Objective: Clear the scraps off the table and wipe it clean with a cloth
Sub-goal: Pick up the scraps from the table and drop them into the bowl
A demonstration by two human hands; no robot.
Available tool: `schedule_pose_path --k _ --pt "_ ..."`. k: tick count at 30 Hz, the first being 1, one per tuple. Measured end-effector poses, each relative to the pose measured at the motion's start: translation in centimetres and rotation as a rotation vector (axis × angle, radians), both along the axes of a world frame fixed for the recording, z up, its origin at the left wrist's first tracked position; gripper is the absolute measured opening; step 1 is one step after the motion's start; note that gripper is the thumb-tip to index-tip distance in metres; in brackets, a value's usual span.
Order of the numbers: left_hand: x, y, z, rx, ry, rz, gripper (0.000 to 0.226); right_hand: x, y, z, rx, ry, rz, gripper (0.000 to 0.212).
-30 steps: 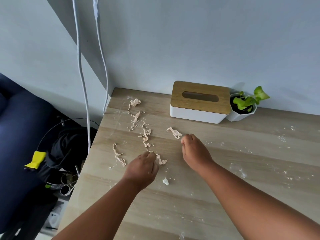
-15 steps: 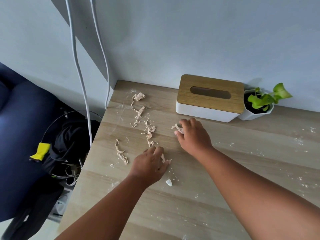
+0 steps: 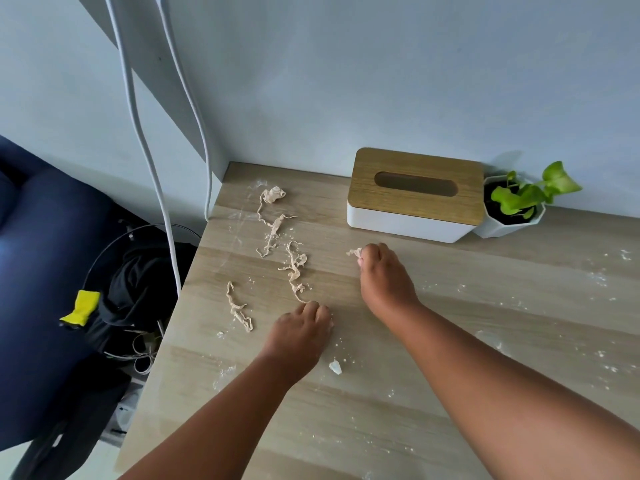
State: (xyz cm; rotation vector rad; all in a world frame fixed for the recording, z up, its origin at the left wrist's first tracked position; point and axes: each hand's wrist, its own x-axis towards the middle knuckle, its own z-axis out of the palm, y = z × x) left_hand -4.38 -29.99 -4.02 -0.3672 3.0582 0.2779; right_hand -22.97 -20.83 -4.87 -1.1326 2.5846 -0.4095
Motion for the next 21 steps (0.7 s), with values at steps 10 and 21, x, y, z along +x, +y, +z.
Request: schedule_pose_path --k 10,21 --pt "1.2 -1.0 0.5 0.178 -0.129 0.054 0.024 2.2 2.8 1.7 -0.095 -0.143 -0.017 0.017" --pt "4.2 -2.6 4.0 0.270 -0.016 0.165 0.020 5.6 6.1 2.4 -0.076 -0.143 -0.033 0.031"
